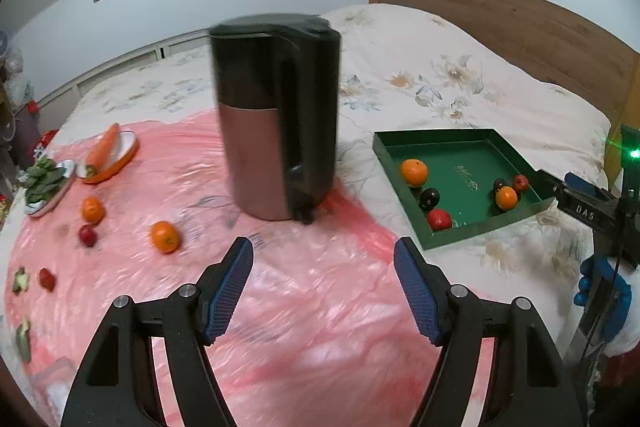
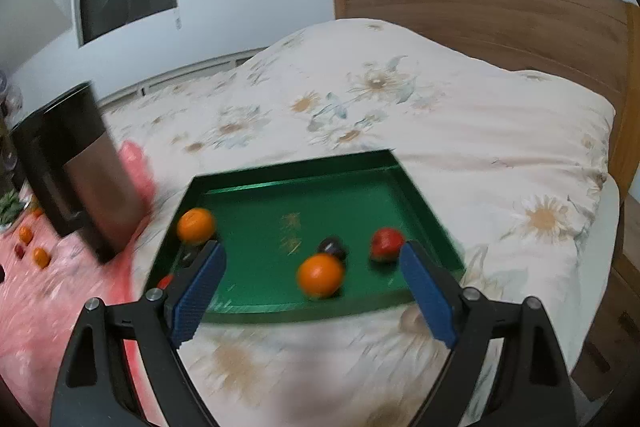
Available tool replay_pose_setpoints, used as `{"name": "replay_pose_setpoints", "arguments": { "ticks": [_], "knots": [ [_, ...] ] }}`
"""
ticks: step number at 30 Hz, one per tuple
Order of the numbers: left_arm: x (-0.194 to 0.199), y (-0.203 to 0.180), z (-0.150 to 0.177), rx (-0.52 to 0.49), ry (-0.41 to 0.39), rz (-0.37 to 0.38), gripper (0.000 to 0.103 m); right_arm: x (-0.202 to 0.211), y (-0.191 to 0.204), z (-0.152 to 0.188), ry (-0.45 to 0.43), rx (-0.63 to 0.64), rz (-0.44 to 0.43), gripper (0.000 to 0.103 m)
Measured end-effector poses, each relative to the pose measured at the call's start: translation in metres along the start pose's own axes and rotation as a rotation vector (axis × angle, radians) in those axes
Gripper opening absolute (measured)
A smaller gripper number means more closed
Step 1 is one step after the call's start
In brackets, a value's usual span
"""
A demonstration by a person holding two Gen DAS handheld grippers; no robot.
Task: Organize fruits
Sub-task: 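Move both open tools back over the remaining fruit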
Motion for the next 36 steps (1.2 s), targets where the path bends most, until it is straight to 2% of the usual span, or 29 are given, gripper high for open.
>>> {"name": "replay_pose_setpoints", "arguments": {
  "ticks": [3,7,10,20,26,32,36],
  "knots": [
    [0.021,0.005,0.005,-0.01,-0.012,-0.006,0.068,0.02,0.019,0.006,0.019,0.019,-0.025,0.103],
    [0.05,0.017,0.017,0.007,-0.011,-0.011,0.081,0.046,0.048,0.01,0.035,0.041,-0.066,0.103],
    [0.072,0.03,0.027,0.023,-0.027,-0.038,0.085,0.063,0.073,0.014,0.04,0.092,-0.075,0.103],
    [0.106,0.082,0.076,0.116,-0.003,-0.114,0.085,0.097,0.157,0.038,0.088,0.189,-0.183,0.103],
    [0.121,0.114,0.099,0.172,0.0,-0.161,0.085,0.115,0.213,0.047,0.048,0.266,-0.229,0.103],
    [0.121,0.152,0.109,0.254,0.034,-0.198,0.085,0.118,0.263,0.056,0.062,0.321,-0.307,0.103],
    [0.118,0.173,0.104,0.289,0.04,-0.199,0.085,0.111,0.293,0.057,0.076,0.347,-0.368,0.103]
  ]
}}
Point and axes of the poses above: each gripper's, at about its wrist camera, not at the fingertips, and x roughly against the way its jaws point, y to its left, z to its underside, the point moved 2 cm from there along -x, roughly the way its jaws point, and after that the axes turned 6 degrees about z, right-handed, at the moved point
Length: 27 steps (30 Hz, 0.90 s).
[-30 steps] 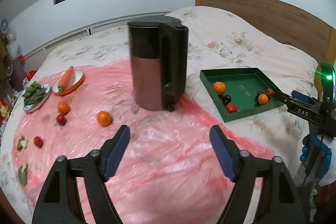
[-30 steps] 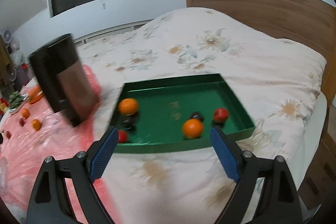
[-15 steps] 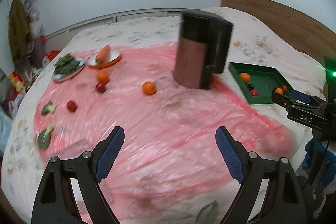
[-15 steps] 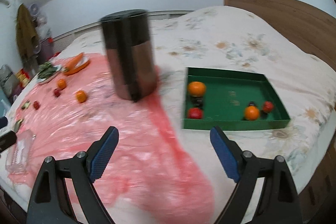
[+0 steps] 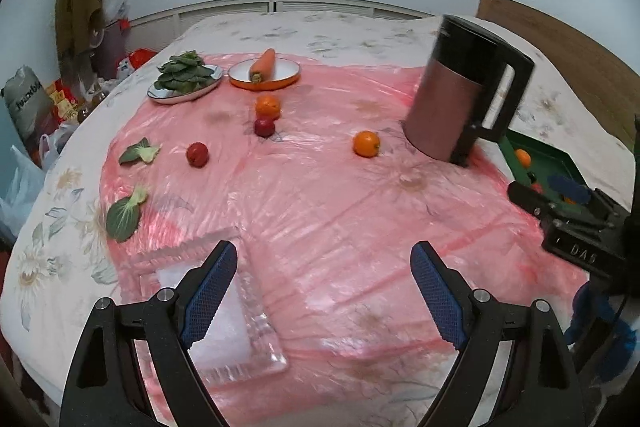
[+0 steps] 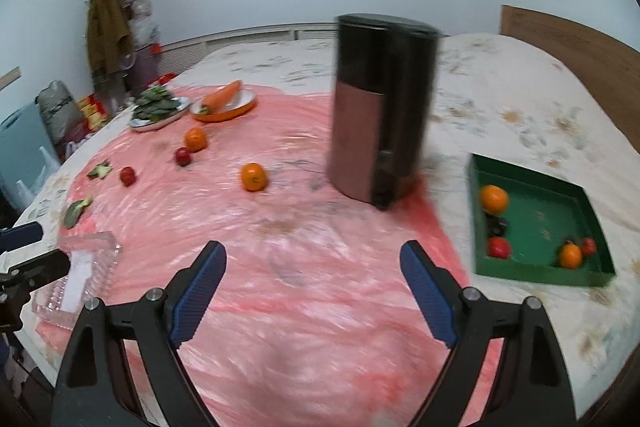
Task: Organize fruits
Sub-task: 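Move both open tools back over the remaining fruit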
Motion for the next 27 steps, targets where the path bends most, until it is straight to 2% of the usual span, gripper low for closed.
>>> {"name": "replay_pose_setpoints", "arguments": {
  "ticks": [6,15,22,27],
  "knots": [
    [-0.022,0.027,-0.032,0.044,-0.001,-0.016,0.085,-0.04,0.04,-0.024,0.021,0.05,-0.084,0.103],
    [-0.078,0.075,-0.092,0.122,-0.008,-0.055,0.084,-0.105,0.083,-0.061,0.045,0.093,-0.177,0.103],
    [-0.134,0.093,-0.117,0.118,0.018,-0.068,0.079,-0.156,0.099,-0.07,0.074,0.107,-0.187,0.103],
    [-0.175,0.103,-0.125,0.101,0.061,-0.073,0.07,-0.188,0.098,-0.069,0.108,0.112,-0.191,0.103]
  ]
}}
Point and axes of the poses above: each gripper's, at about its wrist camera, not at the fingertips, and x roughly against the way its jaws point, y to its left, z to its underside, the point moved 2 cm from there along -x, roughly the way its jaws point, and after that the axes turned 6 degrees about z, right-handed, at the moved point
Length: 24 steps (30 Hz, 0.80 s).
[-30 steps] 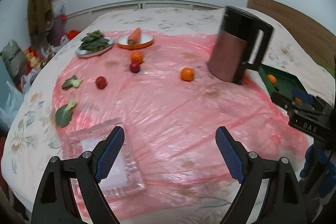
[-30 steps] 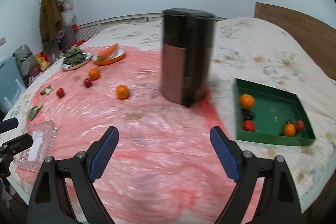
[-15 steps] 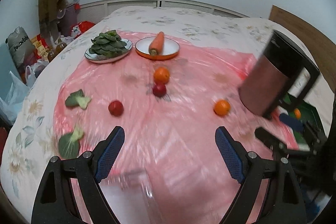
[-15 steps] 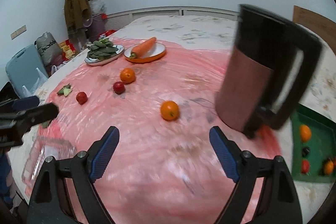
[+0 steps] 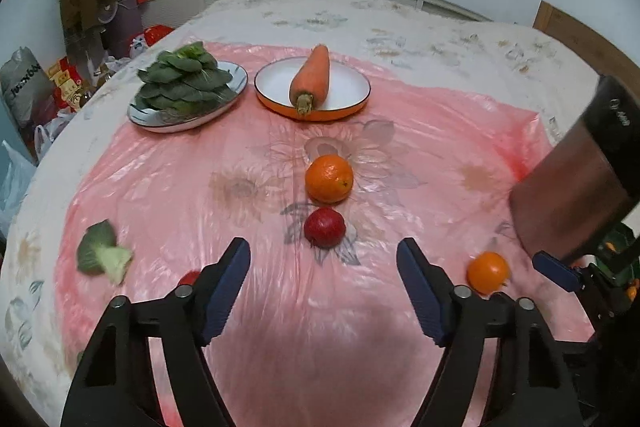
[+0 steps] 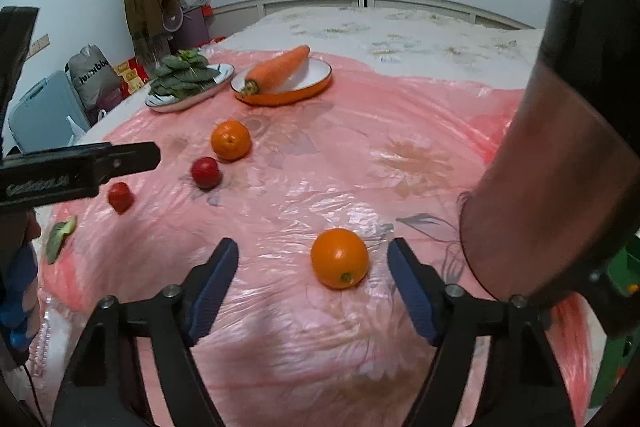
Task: Organize fruits
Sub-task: 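Move both open tools back over the remaining fruit, then grasp an orange with right tool while left tool grasps a red apple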
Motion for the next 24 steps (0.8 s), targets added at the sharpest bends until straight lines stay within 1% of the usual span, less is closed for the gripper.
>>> {"name": "replay_pose_setpoints", "arguments": {
  "ticks": [6,8,9,11,12,13,15,16,17,19,24],
  "knots": [
    [-0.04,0.004,-0.002,-0.011,0.046,0.001,0.069,-0.027,-0.008,0.002,0.029,-0.003,-0.009,0.103],
    [-0.051,0.004,0.0,-0.015,0.057,0.001,0.064,-0.033,-0.01,0.004,0.037,-0.003,-0.012,0.103],
    [-0.055,0.005,0.0,-0.015,0.062,0.001,0.062,-0.035,-0.01,0.004,0.039,-0.002,-0.016,0.09],
    [-0.062,0.005,0.0,-0.013,0.069,-0.001,0.059,-0.04,-0.01,0.004,0.051,0.0,-0.031,0.078],
    [-0.066,0.005,0.0,-0.015,0.077,-0.002,0.057,-0.043,-0.01,0.005,0.057,0.002,-0.037,0.076],
    [-0.069,0.004,-0.001,-0.015,0.081,0.0,0.053,-0.044,-0.01,0.006,0.06,0.006,-0.038,0.073],
    [-0.073,0.003,-0.002,-0.015,0.087,0.003,0.049,-0.046,-0.009,0.007,0.064,0.008,-0.043,0.055],
    [-0.075,0.003,-0.003,-0.019,0.089,0.001,0.046,-0.047,-0.009,0.008,0.069,0.006,-0.049,0.052],
    [-0.077,0.002,-0.004,-0.024,0.097,-0.003,0.039,-0.048,-0.01,0.009,0.074,0.006,-0.055,0.051],
    [-0.083,0.002,-0.003,-0.026,0.122,-0.003,0.032,-0.051,-0.008,0.011,0.087,0.016,-0.06,0.051],
    [-0.089,0.005,-0.002,-0.009,0.147,0.005,0.031,-0.053,-0.01,0.012,0.103,0.02,-0.069,0.05]
  ]
}}
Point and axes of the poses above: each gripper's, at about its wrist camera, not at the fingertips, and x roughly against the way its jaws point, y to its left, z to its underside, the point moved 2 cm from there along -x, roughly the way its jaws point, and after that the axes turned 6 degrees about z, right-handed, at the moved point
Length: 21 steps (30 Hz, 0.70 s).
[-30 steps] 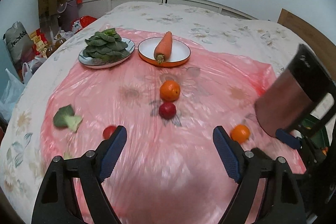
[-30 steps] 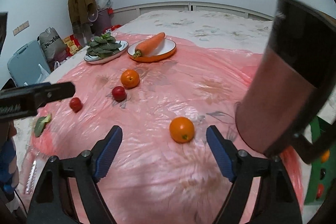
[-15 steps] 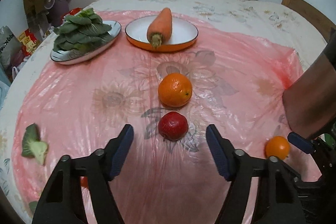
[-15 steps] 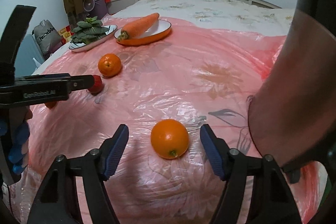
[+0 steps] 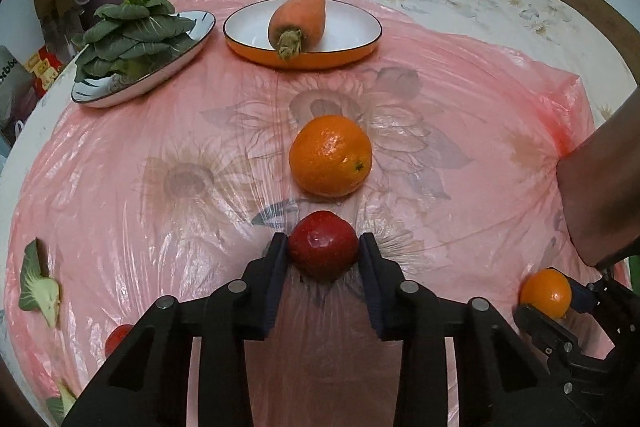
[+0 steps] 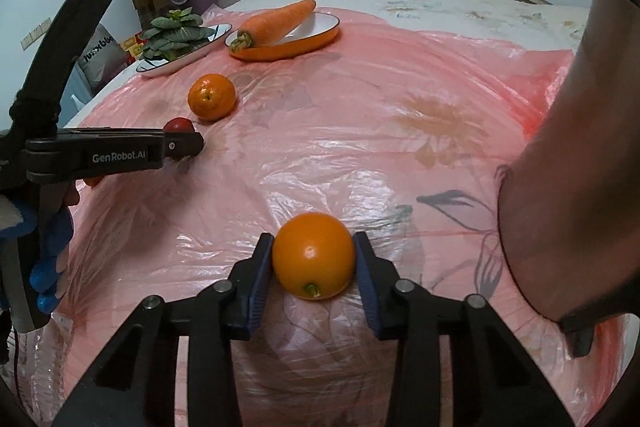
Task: Organize fruits
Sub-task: 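Grasp an orange with right tool while left tool grasps a red apple, then carry the orange in right tool and apple in left tool into the green tray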
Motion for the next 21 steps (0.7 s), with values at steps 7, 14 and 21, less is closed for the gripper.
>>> {"name": "replay_pose_setpoints", "arguments": {
  "ticks": [7,14,21],
  "knots": [
    [0.005,0.009,0.0,0.034,-0.011,0.05,0.03,0.001,-0.005,0.0,-0.001,-0.023,-0.025,0.049],
    [0.023,0.01,-0.003,0.04,-0.045,0.056,0.03,0.011,-0.007,-0.001,-0.024,-0.04,-0.04,0.05],
    [0.048,0.005,-0.004,0.027,-0.072,0.027,0.03,0.028,-0.006,-0.001,-0.038,-0.041,-0.038,0.05]
  ]
}}
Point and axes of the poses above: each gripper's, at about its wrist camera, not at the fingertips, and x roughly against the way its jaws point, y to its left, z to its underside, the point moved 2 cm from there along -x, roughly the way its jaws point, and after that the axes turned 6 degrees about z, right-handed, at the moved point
